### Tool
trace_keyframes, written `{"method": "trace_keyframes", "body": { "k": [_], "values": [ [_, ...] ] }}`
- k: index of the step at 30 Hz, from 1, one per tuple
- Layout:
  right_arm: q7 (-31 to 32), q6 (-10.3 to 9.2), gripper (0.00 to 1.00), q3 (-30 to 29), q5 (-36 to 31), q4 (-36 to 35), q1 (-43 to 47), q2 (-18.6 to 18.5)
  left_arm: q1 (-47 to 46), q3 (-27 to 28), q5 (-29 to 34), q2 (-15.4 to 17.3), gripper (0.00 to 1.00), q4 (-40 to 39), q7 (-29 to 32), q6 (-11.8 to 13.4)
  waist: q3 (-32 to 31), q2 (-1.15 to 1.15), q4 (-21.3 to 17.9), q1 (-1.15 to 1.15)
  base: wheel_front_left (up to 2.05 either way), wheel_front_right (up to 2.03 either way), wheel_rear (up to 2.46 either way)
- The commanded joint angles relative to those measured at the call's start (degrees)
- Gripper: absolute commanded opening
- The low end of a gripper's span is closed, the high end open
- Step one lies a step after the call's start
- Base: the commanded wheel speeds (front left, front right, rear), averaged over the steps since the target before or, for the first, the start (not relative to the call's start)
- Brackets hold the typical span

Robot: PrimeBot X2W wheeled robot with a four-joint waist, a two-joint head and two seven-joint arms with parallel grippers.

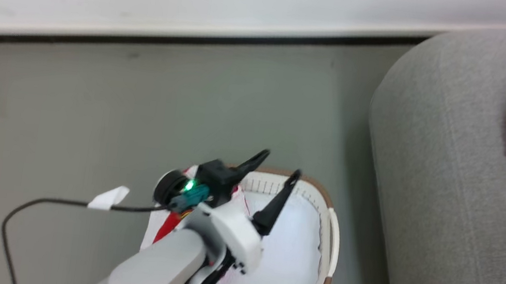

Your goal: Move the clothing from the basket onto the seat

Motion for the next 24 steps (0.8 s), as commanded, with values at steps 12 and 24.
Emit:
{"method": "trace_keyframes", "body": {
  "k": [12,24],
  "values": [
    [0.0,-0.12,1.00,2.5,-2.6,-15.1,16.8,8.5,15.9,9.6,3.7,5.3,1.00,-4.4,-0.7,4.3,-14.8,0.00,3.0,0.01,0.00,0.00,0.00],
    [0.0,-0.12,1.00,7.0,-4.7,-19.3,25.5,14.2,31.5,24.5,11.7,4.4,1.00,-9.7,-0.7,3.3,-20.0,0.00,6.0,0.01,0.00,0.00,0.00]
  ]
}}
